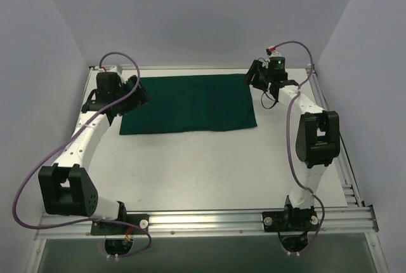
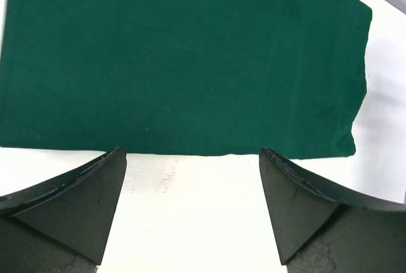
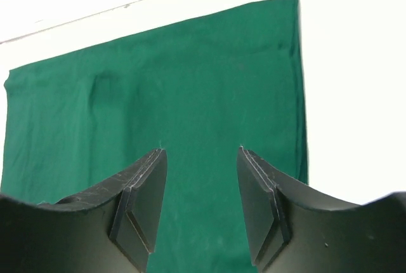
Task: Open and lay out the surgical kit
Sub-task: Open the surgical kit at the center of the board.
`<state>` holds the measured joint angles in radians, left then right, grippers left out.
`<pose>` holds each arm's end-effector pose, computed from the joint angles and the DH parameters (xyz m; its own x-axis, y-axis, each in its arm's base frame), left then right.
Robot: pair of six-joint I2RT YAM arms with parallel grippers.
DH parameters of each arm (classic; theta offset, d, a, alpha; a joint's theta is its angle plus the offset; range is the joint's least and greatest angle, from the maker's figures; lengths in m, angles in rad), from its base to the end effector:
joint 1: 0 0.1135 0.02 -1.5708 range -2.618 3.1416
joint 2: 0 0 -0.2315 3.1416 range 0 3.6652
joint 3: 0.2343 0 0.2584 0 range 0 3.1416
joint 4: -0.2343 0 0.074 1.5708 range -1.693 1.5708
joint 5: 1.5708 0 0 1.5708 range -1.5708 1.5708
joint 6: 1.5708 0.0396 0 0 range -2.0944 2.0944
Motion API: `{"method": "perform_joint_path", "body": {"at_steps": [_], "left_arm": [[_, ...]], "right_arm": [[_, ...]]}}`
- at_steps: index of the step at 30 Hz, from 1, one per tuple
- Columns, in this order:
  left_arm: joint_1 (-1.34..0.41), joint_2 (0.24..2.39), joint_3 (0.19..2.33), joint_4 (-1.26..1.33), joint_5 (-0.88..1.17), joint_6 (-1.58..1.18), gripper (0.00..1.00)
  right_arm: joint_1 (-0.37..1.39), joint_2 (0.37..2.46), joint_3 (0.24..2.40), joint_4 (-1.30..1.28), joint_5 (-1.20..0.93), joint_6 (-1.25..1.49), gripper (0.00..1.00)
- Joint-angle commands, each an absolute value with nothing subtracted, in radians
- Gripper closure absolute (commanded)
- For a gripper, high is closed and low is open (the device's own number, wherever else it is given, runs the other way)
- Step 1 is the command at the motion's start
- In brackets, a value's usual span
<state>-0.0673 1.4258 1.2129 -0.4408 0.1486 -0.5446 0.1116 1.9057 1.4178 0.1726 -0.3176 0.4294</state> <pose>0.3336 -0.0284 0.2793 -0.6142 -0.4721 -0.6324 -0.1571 0.8584 -0.4883 0.4482 0.0627 0.2327 -0.4471 0.3479 -0.8241 -0.2361 0.8427 0.4839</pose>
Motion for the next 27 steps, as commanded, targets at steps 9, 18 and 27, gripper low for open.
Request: {"method": "perform_joint_path", "body": {"at_steps": [9,18,27], "left_arm": [[-0.158,1.474,1.183,-0.298,0.207,-0.597,0.08],[-0.183,1.505,1.190,-0.270,0.244,-0.600,0.08],[-0.183,1.517,1.176,-0.291,0.197,-0.615,0.08]], "right_arm": [[0.098,2.221,1.759,0.017,-0.227,0.353,0.50],[0.090,2.324,1.838,0.018,-0.206,0.322,0.52],[0.091,2.388,1.902,0.014,-0.199,0.284,0.60]]}}
